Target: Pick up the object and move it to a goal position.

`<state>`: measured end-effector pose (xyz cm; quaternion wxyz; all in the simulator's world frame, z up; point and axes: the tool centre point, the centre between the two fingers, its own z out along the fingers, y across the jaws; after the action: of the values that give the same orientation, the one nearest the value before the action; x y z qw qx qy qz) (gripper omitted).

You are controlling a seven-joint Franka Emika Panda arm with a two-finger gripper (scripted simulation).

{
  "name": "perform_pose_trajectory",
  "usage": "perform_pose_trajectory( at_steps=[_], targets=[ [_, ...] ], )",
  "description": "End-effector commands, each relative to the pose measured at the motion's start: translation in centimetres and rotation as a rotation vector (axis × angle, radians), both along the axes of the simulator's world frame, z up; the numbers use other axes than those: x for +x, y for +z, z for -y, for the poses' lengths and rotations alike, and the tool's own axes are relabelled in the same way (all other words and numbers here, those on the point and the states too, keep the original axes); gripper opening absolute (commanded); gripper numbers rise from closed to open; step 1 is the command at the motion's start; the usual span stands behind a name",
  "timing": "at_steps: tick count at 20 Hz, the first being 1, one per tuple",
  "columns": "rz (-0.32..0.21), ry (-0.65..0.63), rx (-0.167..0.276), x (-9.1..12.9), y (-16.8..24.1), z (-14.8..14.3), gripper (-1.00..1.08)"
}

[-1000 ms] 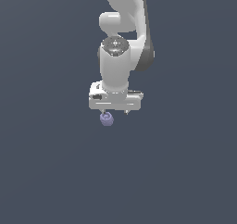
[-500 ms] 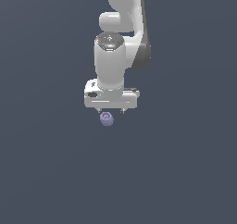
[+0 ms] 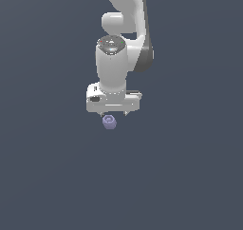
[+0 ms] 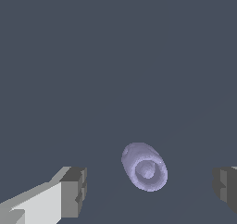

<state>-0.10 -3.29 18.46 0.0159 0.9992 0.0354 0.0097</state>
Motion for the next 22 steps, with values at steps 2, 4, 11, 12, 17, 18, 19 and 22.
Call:
perform_pose_trajectory(
  at_steps=[2,4,11,12,17,18,19,22],
  targets=[
    [-0.003,0.05,0.0,-0.2,-0.5,0.2,1.0],
    [-0.005,0.086,0.0,-0.4,-0.8,0.4,1.0],
    [-0.014,0.247,0.0,-1.1,-2.4,0.9,1.0],
    [-0.015,0.272,0.0,-1.3,-2.6,1.0,1.0],
    [-0.021,0.397,0.002,-1.9,-3.7,1.4,1.0],
    [-0.022,0.422,0.003,-2.0,-3.9,1.5,1.0],
    [-0.023,0.446,0.003,-2.1,-4.2,1.6,1.0],
    [-0.026,0.521,0.005,-2.5,-4.8,1.8,1.0]
  ],
)
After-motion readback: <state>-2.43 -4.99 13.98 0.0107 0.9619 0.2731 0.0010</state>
